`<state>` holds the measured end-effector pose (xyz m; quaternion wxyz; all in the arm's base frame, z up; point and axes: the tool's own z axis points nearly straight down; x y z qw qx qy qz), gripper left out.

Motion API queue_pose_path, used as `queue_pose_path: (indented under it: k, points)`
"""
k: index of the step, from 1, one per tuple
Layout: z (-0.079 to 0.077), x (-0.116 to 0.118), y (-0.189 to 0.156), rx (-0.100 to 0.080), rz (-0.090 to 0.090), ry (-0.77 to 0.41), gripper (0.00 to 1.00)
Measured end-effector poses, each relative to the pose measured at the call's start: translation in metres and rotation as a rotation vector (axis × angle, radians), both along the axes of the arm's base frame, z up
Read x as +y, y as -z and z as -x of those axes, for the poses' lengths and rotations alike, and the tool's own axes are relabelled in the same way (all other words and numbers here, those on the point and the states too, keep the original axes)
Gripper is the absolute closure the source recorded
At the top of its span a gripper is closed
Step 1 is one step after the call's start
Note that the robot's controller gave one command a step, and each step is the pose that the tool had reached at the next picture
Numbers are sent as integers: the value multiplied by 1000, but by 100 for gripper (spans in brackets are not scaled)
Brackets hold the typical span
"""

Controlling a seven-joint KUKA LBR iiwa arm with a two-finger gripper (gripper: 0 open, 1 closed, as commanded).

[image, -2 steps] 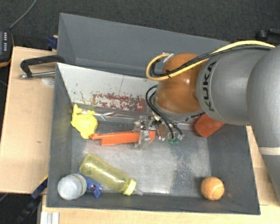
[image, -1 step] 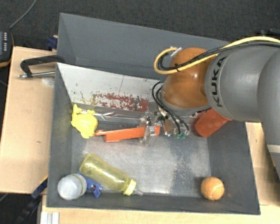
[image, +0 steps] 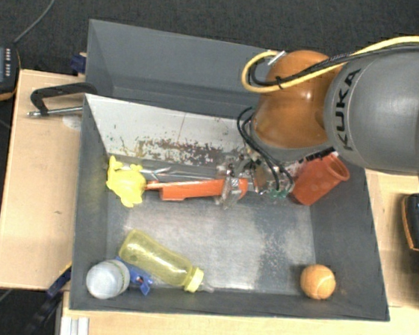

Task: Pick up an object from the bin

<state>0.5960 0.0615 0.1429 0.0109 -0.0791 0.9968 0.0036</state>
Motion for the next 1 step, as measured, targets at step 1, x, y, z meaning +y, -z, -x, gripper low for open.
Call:
queue_pose_path:
  k: [1]
  points:
    - [4, -5, -61, -4, -1, -7, 100]
